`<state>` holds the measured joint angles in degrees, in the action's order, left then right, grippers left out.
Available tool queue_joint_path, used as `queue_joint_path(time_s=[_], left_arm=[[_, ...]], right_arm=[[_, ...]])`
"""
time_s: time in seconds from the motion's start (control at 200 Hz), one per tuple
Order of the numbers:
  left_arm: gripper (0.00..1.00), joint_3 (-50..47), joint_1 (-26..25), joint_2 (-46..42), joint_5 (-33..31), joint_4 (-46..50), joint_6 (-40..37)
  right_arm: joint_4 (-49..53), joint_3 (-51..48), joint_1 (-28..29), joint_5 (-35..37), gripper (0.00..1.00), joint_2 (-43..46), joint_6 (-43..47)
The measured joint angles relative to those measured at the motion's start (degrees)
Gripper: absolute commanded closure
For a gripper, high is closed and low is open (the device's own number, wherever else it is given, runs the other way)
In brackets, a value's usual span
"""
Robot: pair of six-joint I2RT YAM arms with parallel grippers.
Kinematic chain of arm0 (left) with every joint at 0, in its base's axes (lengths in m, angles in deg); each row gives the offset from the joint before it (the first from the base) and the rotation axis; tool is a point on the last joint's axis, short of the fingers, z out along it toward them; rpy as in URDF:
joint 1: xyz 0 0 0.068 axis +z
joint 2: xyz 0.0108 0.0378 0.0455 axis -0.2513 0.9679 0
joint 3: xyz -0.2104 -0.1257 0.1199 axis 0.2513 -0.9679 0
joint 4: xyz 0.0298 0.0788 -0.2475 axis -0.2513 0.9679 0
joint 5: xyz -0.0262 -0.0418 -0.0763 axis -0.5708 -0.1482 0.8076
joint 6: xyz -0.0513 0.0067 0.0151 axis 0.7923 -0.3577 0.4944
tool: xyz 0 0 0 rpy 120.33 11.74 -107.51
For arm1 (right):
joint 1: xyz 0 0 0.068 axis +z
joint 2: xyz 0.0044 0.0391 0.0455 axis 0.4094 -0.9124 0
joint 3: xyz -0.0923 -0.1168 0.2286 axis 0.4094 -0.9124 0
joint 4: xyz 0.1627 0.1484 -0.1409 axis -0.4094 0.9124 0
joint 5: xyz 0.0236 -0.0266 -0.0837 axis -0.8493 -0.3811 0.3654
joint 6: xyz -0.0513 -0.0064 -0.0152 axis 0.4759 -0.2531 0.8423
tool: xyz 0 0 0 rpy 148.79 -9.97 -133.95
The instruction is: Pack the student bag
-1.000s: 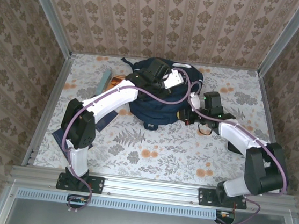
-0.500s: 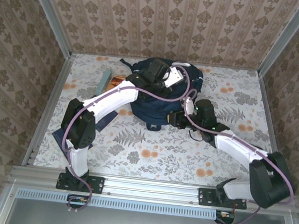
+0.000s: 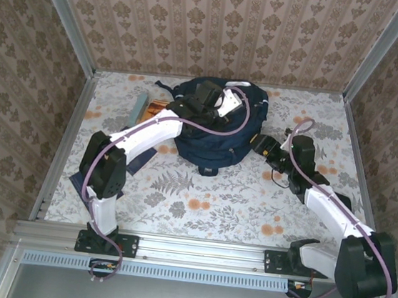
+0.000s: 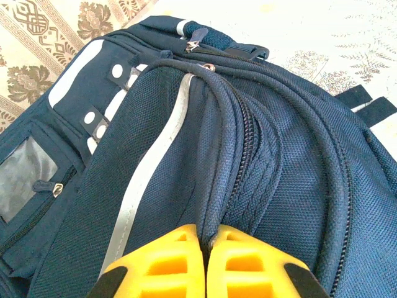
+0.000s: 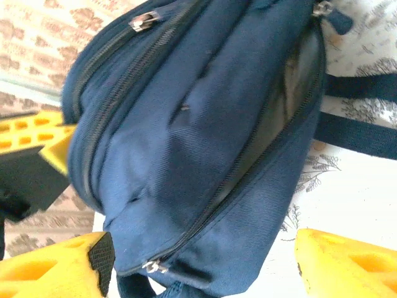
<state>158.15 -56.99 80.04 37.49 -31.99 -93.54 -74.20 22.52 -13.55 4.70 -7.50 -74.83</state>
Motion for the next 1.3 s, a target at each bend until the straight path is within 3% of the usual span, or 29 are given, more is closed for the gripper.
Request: queue_joint_path(time_s=[0.165,0.32,0.485,0.68,0.8,0.95,1.08,1.3], left_arm=[[1.0,-0.02,0.17,-0.63,0.48,-0.02,0.61],[1.0,-0.04,0.17,-0.76,0.52,-0.02,1.09],[1.0,-0.33,0.15,-0.83,0.76,-0.02,1.51],[1.0,-0.61,0.17,-0.92,1.22,-0.02,2.29],[0.72,-1.36,0.55,-1.81,1.57,0.37,4.66],[0.47,-2.99,1.4,-6.34,1.05,2.25,12.24],[0.4,-6.73,1.99,-14.16,-1.33,4.39,19.87],[0.39,-17.31,-0.57,-25.49,-3.67,9.2,32.89]], right_arm=[[-5.01,3.08,0.02,-4.42,0.23,-8.7,-7.69],[-10.43,5.95,0.04,-8.39,0.31,-13.29,-10.93],[-12.46,6.51,0.15,-10.58,0.46,-14.05,-12.5],[-12.98,7.34,0.72,-12.55,0.72,-15.15,-12.92],[-13.03,8.79,1.66,-13.18,0.87,-16.13,-13.42],[-12.66,10.08,3.3,-13.22,0.92,-17.35,-13.44],[-11.63,12.02,5.49,-13.18,0.93,-19.32,-13.55],[-12.57,18.12,11.28,-12.92,0.94,-23.34,-14.08]])
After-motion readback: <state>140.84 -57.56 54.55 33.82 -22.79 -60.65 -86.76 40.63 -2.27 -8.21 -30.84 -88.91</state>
